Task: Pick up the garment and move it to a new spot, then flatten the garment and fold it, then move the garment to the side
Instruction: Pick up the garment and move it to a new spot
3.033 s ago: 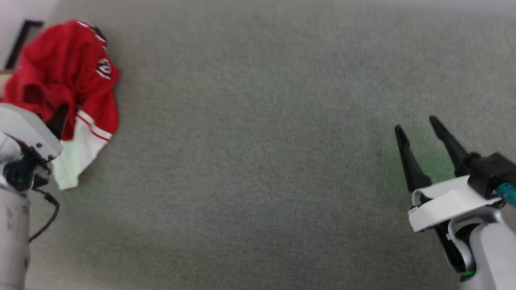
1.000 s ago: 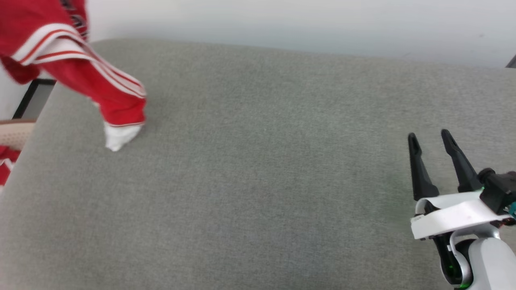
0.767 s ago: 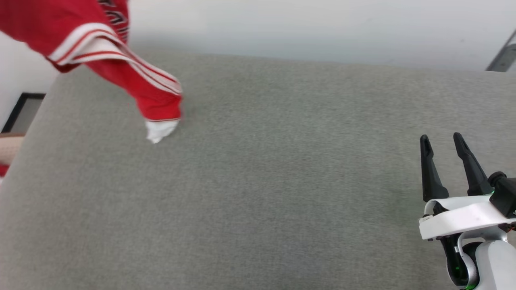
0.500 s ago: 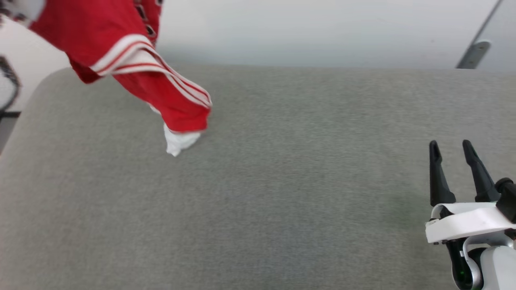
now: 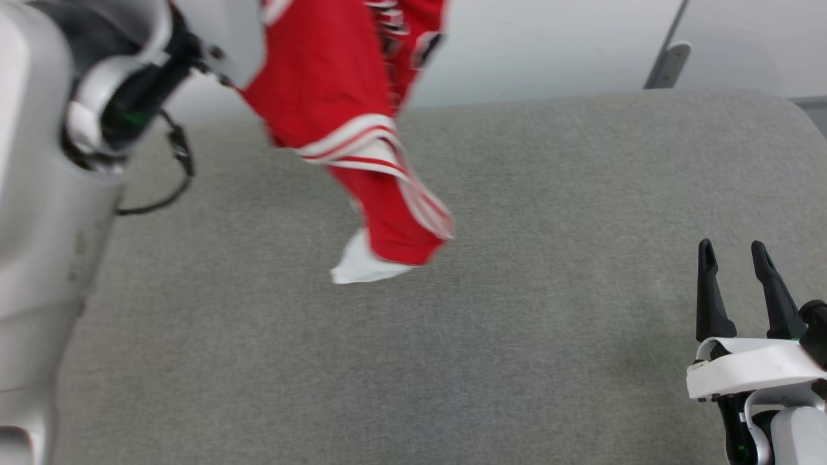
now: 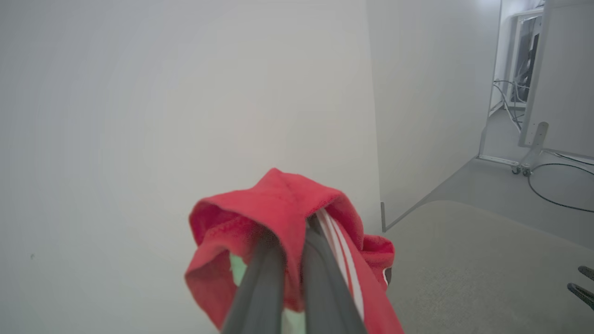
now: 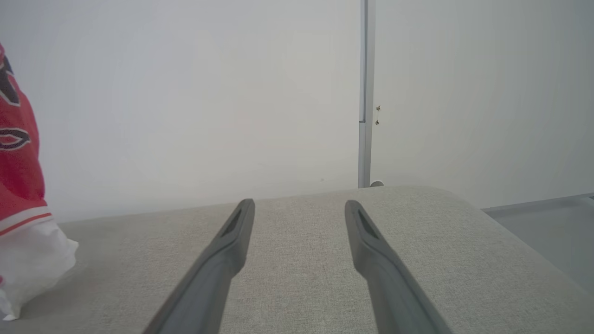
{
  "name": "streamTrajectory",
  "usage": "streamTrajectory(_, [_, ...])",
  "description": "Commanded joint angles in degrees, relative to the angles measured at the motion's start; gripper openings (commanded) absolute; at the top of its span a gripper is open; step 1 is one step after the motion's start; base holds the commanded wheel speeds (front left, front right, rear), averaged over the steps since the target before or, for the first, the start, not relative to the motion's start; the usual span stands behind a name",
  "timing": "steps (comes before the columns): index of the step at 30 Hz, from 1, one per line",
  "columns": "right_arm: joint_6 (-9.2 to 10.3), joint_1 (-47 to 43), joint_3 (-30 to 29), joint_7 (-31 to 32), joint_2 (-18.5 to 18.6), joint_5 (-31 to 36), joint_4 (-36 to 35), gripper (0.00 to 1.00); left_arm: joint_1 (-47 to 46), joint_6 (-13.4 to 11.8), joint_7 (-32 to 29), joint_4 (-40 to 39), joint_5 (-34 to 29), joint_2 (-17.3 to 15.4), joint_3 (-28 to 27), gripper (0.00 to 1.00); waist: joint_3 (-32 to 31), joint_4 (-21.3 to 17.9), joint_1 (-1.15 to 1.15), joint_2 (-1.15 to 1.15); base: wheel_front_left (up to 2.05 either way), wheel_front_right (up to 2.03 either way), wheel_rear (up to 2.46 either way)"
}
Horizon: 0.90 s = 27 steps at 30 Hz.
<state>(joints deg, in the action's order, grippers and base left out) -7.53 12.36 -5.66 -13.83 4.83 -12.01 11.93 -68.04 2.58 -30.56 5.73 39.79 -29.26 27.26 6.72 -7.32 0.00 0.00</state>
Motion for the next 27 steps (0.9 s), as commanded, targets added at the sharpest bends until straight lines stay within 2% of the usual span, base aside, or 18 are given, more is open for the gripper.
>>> streamTrajectory(1, [0.08, -0.23, -0.20, -0.37, -0.36, 0.22, 0.11, 1.00, 0.86, -0.44, 0.08, -0.44, 0.37, 0.54, 0.15, 0.00, 0.79, -1.19, 0.00, 0.00, 0.00, 0.00, 0.00])
streamTrajectory(8, [0.08, 0.03, -0.58, -0.86, -1.19, 0.01, 0.68, 1.00, 5.25, -3.09, 0.48, -3.05, -0.20, 2.76, 2.31, 0.00, 2.61, -2.10, 0.00, 0.00, 0.00, 0.00, 0.00])
streamTrajectory(15, [0.08, 0.89, -0.20, -1.26, -1.68, -0.32, 1.63, 1.00, 14.12, -5.59, 1.49, -2.82, -0.13, 1.88, 3.81, 0.00, 4.38, -1.97, 0.00, 0.00, 0.00, 0.00, 0.00])
streamTrajectory(23, [0.08, 2.20, 0.56, -1.40, -1.82, -0.15, 2.21, 1.00, 23.63, -7.19, 3.44, 5.06, 1.01, 0.25, 4.23, 0.00, 5.74, -1.33, 0.00, 0.00, 0.00, 0.00, 0.00])
streamTrajectory(27, [0.08, 2.63, 1.13, -1.44, -1.85, 0.01, 1.85, 1.00, 25.99, -6.43, 4.66, 11.08, 1.73, 0.31, 4.40, 0.00, 6.26, -1.20, 0.00, 0.00, 0.00, 0.00, 0.00])
